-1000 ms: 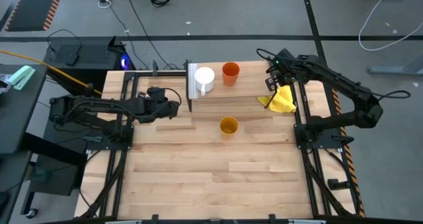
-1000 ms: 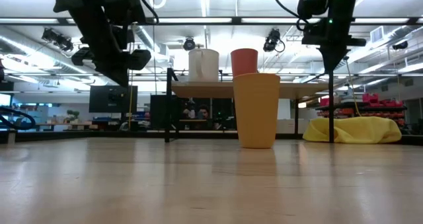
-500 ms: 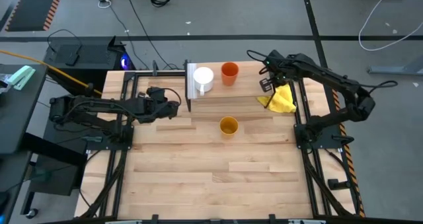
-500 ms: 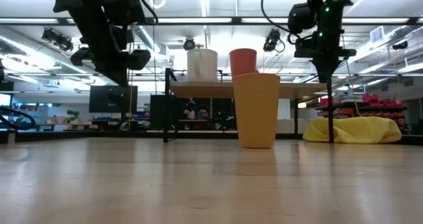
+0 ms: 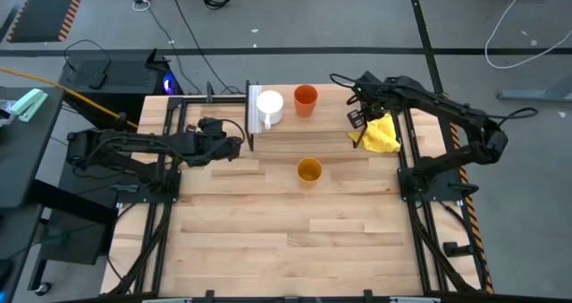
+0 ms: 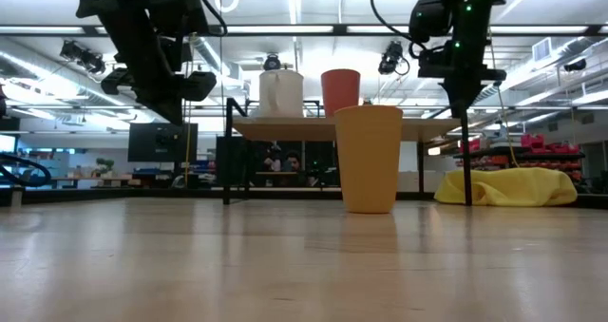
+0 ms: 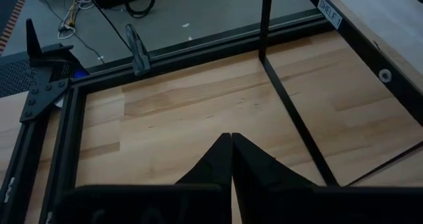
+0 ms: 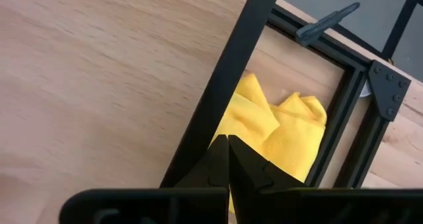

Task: Stack small to large cups/mugs on shelf
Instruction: Adjust the shelf, then put the yellow cup on the shelf

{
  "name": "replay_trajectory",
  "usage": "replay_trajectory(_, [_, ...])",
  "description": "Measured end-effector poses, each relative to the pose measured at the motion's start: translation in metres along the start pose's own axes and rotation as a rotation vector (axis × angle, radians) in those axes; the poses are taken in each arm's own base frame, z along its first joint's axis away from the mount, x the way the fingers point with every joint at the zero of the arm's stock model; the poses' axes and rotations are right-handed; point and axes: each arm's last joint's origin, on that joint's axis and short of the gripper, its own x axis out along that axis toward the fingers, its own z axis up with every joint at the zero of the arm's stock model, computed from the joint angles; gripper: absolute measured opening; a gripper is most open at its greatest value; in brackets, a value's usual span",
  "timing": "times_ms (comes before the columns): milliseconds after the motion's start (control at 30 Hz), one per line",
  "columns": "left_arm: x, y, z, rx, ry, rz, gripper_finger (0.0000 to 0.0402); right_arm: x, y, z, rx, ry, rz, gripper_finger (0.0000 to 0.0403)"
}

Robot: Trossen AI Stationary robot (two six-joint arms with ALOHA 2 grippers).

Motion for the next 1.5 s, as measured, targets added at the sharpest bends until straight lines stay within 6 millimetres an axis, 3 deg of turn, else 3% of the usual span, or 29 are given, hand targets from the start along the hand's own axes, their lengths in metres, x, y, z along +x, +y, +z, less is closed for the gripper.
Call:
replay_trajectory(267, [-0.001,0.002,-0.002,0.018,0.012,0.013,0.0024,-0.009,-0.004,-0.011,0.015,0.045,0.001,0.0012])
replay_trajectory(767, [-0.034,-0.006,-0.027,0.055,0.026,-0.101,0.0021,-0.071,0.002,-0.061,-0.029,-0.115,0.213,0.0018])
replay_trajectory(1200, [-0.084,-0.02,-0.072,0.122,0.052,-0.354,0.0015,-0.085,0.044,-0.091,-0.13,-0.096,0.367,0.0023])
replay_trajectory(1500, [-0.094,-0.035,-0.116,0.188,0.062,-0.388,0.0018,-0.083,0.08,-0.097,-0.172,-0.103,0.442,0.0018])
